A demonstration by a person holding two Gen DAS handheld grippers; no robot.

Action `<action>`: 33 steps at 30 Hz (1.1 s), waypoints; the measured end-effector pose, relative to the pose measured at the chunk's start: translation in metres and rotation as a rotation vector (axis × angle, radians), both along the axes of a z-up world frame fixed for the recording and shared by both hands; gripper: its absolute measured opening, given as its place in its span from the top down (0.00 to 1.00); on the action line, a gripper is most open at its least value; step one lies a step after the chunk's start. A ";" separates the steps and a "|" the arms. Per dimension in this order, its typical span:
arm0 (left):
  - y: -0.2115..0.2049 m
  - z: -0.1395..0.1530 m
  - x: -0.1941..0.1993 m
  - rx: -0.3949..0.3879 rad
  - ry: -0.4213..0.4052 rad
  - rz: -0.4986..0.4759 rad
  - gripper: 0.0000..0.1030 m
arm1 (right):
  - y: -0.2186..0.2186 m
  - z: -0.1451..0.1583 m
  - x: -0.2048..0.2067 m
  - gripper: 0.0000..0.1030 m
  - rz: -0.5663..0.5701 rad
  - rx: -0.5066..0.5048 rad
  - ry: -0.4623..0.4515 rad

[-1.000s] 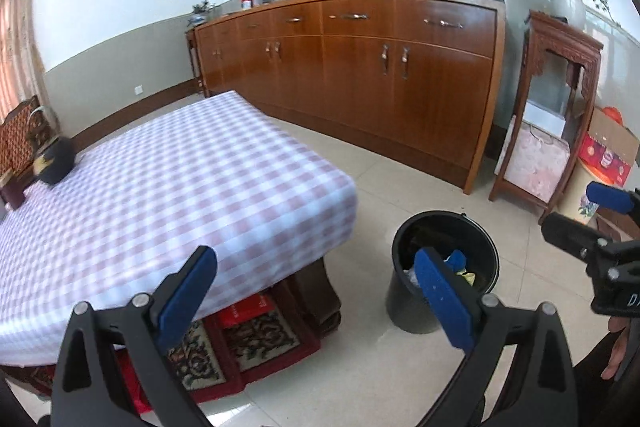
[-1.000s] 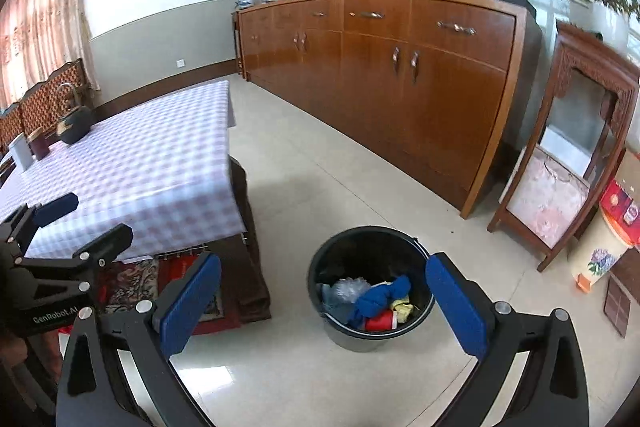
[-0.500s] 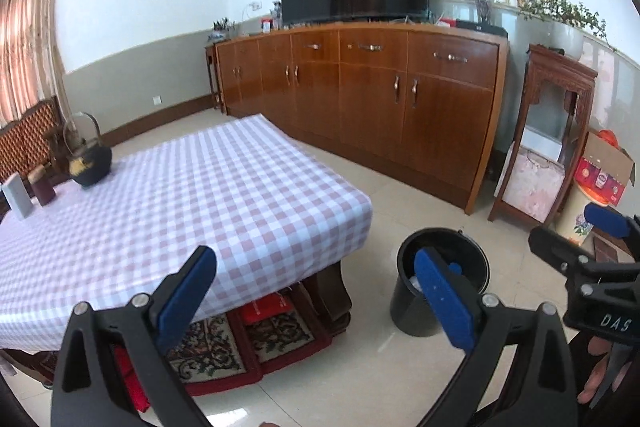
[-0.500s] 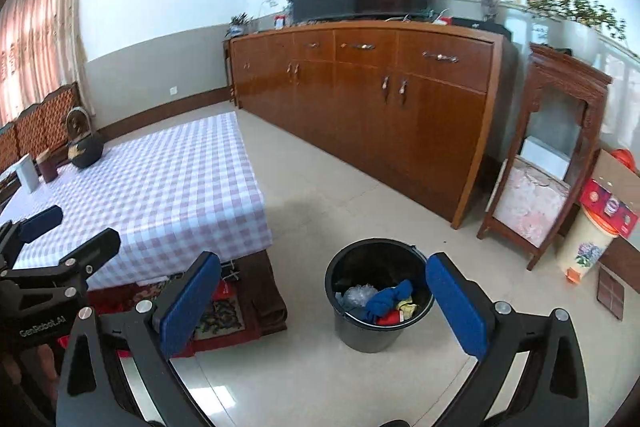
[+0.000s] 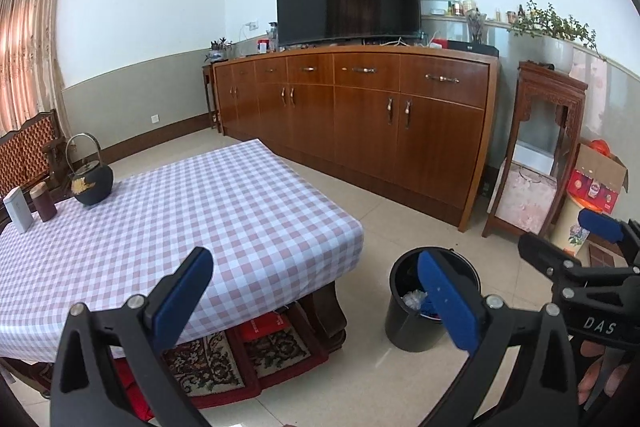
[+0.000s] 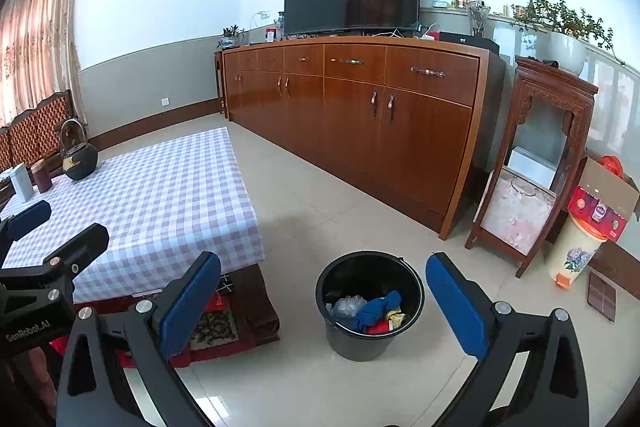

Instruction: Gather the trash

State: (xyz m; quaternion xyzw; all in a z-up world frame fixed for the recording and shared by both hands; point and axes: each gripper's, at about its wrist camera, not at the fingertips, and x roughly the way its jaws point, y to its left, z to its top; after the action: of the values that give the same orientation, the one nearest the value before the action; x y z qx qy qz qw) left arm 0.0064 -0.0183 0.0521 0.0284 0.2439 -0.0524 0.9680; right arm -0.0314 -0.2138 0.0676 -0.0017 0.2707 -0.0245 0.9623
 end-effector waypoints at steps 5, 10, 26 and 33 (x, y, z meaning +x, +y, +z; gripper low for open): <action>0.000 -0.001 0.000 0.002 0.004 0.004 0.00 | -0.001 -0.001 0.000 0.00 -0.001 -0.002 0.004; 0.000 0.000 0.000 -0.006 0.006 0.005 0.00 | -0.002 0.000 0.000 0.00 -0.001 -0.001 0.006; 0.002 0.001 -0.001 -0.003 0.003 0.006 0.00 | -0.001 0.002 -0.002 0.00 -0.002 0.002 -0.002; 0.001 0.001 -0.001 0.001 0.005 0.001 0.00 | -0.001 0.002 -0.005 0.00 -0.005 0.004 -0.002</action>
State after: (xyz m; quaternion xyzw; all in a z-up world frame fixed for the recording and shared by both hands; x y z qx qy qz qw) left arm 0.0056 -0.0176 0.0528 0.0289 0.2465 -0.0517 0.9673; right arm -0.0359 -0.2151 0.0692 0.0011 0.2698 -0.0265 0.9625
